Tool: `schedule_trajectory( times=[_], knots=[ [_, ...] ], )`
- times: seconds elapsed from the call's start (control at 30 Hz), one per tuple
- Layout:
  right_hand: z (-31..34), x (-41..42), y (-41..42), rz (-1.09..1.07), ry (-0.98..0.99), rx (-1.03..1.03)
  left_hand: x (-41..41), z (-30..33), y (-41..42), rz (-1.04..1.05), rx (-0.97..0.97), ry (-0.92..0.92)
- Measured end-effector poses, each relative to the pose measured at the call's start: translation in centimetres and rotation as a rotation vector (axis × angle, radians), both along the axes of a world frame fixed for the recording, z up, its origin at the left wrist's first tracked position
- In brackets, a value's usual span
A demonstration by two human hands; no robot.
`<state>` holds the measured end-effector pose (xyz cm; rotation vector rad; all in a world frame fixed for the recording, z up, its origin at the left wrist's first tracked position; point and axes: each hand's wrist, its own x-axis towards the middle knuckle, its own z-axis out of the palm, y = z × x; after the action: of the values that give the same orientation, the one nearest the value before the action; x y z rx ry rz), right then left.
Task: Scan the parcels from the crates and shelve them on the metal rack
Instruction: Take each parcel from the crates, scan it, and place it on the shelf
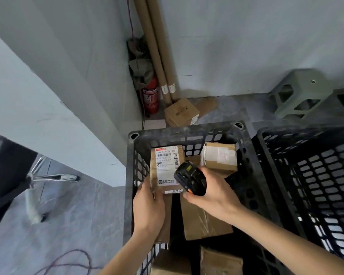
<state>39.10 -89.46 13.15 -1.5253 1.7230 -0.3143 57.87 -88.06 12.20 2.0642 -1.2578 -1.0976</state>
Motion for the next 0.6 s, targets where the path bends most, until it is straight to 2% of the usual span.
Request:
schedule_trajectory(
  times=[0.43,0.6],
  knots=[
    [-2.8,-1.3,-0.8,0.042,-0.081,0.082,-0.5,-2.3,-1.3,-0.041,0.117,0.014],
    [-2.4,-1.1,0.1,0.022,-0.116,0.064,-0.2,-1.8,-1.1,0.040,0.145,0.196]
  ],
)
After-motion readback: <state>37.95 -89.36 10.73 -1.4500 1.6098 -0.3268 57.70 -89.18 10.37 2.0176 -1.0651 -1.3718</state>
